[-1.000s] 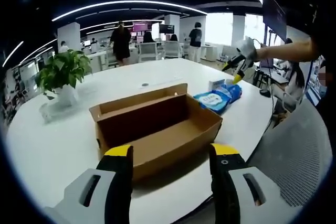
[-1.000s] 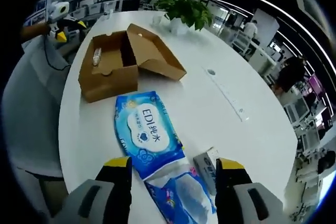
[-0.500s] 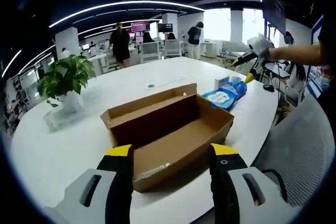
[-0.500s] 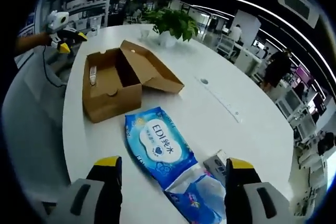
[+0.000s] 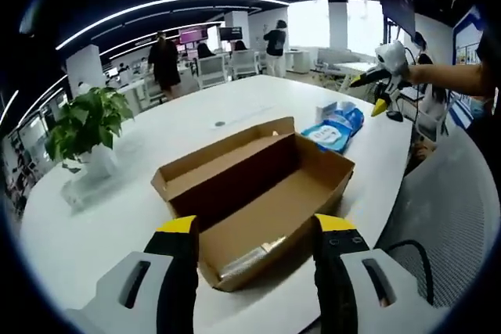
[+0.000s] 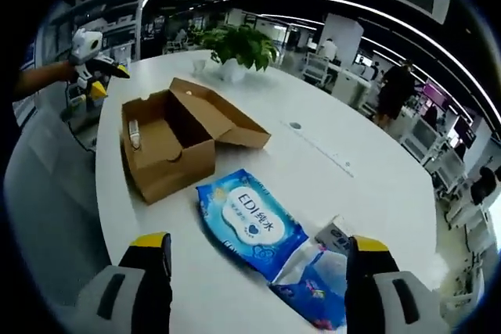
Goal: Operate the shoe box by opening the lid, removing the specified soft item, and placing it in the target area until the item is outside and the box remains undamaged.
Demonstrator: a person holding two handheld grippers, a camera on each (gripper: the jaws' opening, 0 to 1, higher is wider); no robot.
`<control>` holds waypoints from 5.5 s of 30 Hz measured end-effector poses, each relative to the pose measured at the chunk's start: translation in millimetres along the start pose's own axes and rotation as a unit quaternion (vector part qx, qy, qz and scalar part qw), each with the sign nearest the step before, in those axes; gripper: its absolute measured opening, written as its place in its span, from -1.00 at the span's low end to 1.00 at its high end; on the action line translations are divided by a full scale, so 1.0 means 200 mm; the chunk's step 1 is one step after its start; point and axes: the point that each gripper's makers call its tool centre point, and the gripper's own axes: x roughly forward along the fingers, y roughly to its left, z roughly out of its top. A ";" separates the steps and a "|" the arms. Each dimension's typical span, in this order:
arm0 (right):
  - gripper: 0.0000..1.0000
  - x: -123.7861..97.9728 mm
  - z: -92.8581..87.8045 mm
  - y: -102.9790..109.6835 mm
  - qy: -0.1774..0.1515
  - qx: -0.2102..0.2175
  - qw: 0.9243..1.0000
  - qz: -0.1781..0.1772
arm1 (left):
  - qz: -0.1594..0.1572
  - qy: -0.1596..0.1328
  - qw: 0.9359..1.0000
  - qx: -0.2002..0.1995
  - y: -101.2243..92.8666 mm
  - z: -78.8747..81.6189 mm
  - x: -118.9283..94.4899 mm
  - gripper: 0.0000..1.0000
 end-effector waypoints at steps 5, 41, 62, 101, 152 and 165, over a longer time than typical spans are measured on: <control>0.91 -0.02 0.00 0.03 -0.007 0.009 1.000 -0.006 | -0.016 0.010 1.000 0.011 0.01 0.00 0.02 0.18; 0.96 -0.14 -0.03 0.35 -0.053 0.071 0.996 -0.025 | -0.118 0.100 0.982 0.108 0.08 0.01 0.18 -0.03; 0.96 -0.23 -0.04 0.53 -0.068 0.095 0.992 -0.036 | -0.168 0.172 0.958 0.157 0.04 -0.09 0.30 -0.09; 0.95 -0.28 -0.01 0.61 -0.086 0.125 0.988 -0.040 | -0.281 0.309 0.863 0.286 -0.01 -0.36 0.45 -0.10; 0.90 -0.28 -0.07 0.58 -0.079 0.150 0.984 -0.061 | -0.296 0.300 0.870 0.257 -0.05 -0.44 0.54 -0.36; 0.90 -0.28 -0.08 0.58 -0.081 0.156 0.983 -0.060 | -0.318 0.301 0.867 0.239 -0.12 -0.43 0.55 -0.34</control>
